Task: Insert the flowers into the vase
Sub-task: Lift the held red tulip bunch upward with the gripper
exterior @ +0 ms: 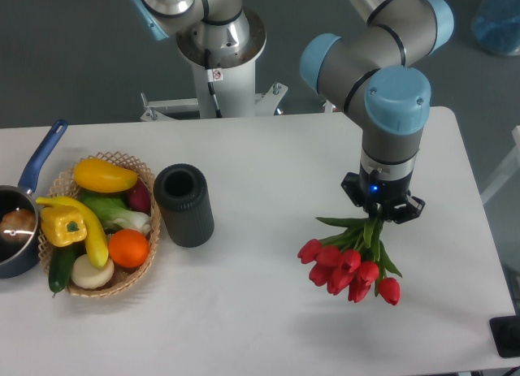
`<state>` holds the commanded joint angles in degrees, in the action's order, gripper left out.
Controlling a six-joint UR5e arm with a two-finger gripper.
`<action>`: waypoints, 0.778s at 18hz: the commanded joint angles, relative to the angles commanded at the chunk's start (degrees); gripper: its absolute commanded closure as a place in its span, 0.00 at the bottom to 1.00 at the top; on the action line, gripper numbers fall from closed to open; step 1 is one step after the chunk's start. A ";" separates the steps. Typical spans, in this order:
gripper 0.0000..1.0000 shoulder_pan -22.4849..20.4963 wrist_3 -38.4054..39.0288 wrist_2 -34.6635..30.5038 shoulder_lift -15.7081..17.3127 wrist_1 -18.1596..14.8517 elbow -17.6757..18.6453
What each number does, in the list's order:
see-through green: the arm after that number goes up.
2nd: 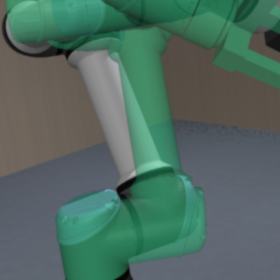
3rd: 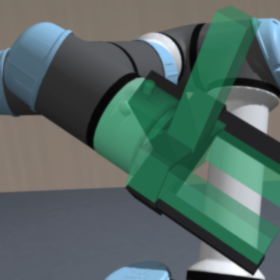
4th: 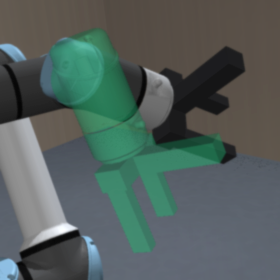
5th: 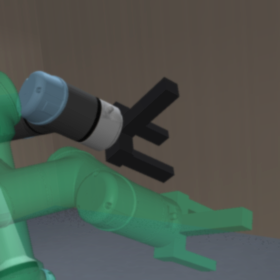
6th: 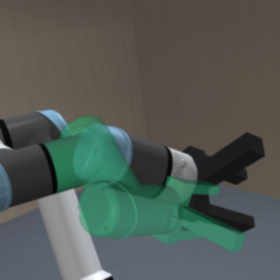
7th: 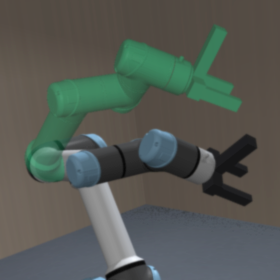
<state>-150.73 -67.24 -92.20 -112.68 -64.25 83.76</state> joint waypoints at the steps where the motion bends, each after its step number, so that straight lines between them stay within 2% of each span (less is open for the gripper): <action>1: 1.00 0.00 0.00 -0.09 0.00 0.00 0.00; 7: 1.00 -0.26 0.44 1.32 0.09 -0.18 -1.40; 10: 1.00 -0.09 1.14 2.63 1.49 -0.18 -1.67; 14: 1.00 -0.18 4.82 11.31 5.35 0.17 -1.67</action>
<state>-150.91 -62.42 -80.88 -107.32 -64.07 82.09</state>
